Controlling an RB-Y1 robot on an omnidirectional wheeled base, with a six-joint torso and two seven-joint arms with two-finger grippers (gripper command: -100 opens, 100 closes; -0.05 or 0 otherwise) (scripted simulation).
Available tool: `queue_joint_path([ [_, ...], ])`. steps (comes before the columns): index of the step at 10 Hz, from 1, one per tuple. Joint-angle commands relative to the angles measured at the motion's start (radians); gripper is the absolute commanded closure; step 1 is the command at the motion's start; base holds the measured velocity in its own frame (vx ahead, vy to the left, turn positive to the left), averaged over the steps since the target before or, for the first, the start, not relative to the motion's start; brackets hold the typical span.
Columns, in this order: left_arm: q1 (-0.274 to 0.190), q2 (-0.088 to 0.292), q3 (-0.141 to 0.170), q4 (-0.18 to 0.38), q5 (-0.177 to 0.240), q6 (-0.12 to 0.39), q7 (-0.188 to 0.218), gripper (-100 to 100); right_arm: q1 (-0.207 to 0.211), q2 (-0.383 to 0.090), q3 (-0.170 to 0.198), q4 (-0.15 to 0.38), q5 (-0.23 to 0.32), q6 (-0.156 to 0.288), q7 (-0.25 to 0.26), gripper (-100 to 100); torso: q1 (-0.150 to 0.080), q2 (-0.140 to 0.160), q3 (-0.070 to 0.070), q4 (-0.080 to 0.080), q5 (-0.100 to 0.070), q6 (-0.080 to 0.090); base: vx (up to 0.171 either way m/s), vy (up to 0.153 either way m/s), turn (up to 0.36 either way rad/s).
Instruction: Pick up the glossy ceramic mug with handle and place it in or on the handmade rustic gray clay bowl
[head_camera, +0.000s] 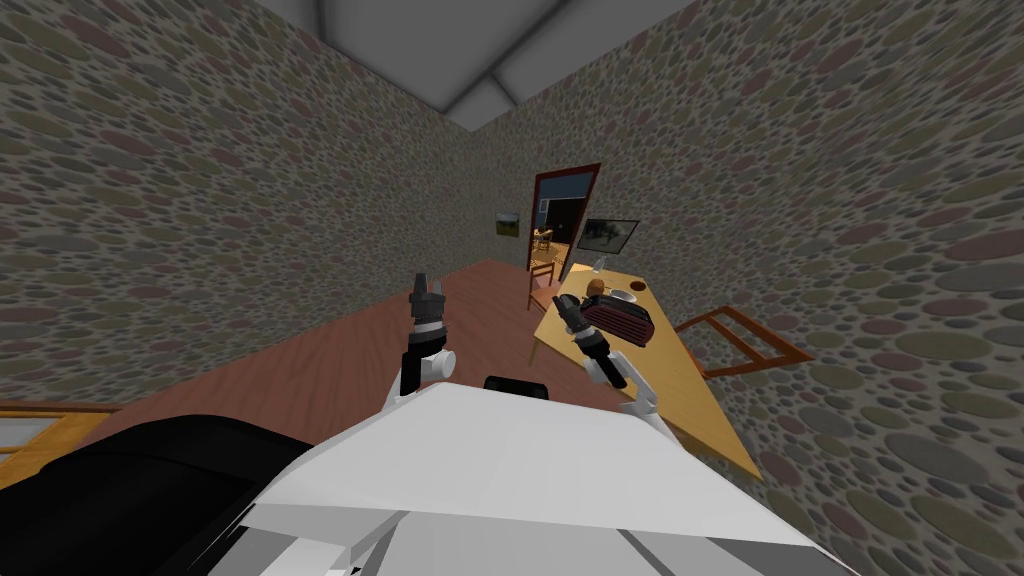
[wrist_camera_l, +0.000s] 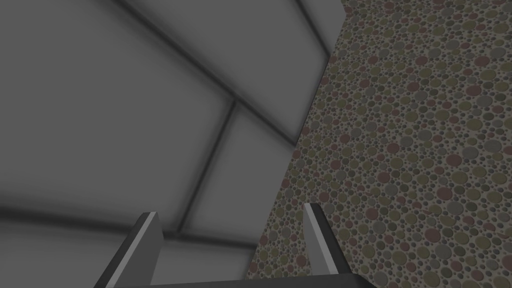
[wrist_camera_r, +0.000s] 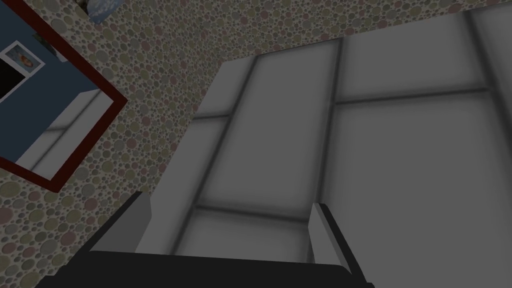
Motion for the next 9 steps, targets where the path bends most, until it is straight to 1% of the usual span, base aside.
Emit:
queue_joint_path([
  [1,0.000,0.000,0.000,0.000,0.000,0.000,0.000,0,-0.016,-0.020,0.008,0.030,0.015,0.004,0.023,-100,0.000,0.000,0.000,0.000,0.000,0.000,-0.028,-0.002,-0.004],
  [2,0.000,0.000,0.000,0.000,0.000,0.000,0.000,0,-0.016,-0.020,0.008,0.030,0.015,0.004,0.023,-100,-0.001,0.001,0.000,0.000,0.000,0.000,-0.037,0.016,0.028],
  [3,0.000,0.000,0.000,0.000,0.000,0.000,0.000,0,-0.028,-0.038,0.014,0.056,0.030,0.009,0.042,-100,0.000,0.001,0.001,0.000,0.000,0.000,-0.037,0.035,0.069],
  [4,0.000,0.000,0.000,0.000,0.000,0.000,0.000,0,-0.028,-0.038,0.014,0.056,0.030,0.009,0.042,-100,0.001,0.001,0.001,0.000,0.000,0.000,-0.030,0.037,0.074],
  [6,0.000,0.000,0.000,0.000,0.000,0.000,0.000,0,-0.052,-0.075,0.027,0.110,0.059,0.021,0.082,-100,0.000,0.001,0.000,0.000,0.000,0.000,-0.013,0.022,0.057],
  [8,0.000,0.000,0.000,0.000,0.000,0.000,0.000,0,-0.052,-0.075,0.027,0.110,0.059,0.021,0.082,-100,-0.001,0.000,0.000,0.000,0.000,0.000,-0.015,0.002,-0.002],
  [9,0.000,0.000,0.000,0.000,0.000,0.000,0.000,0,-0.063,-0.094,0.032,0.139,0.075,0.028,0.103,-100,-0.001,0.001,0.000,0.000,0.000,0.000,-0.030,0.015,0.045],
])
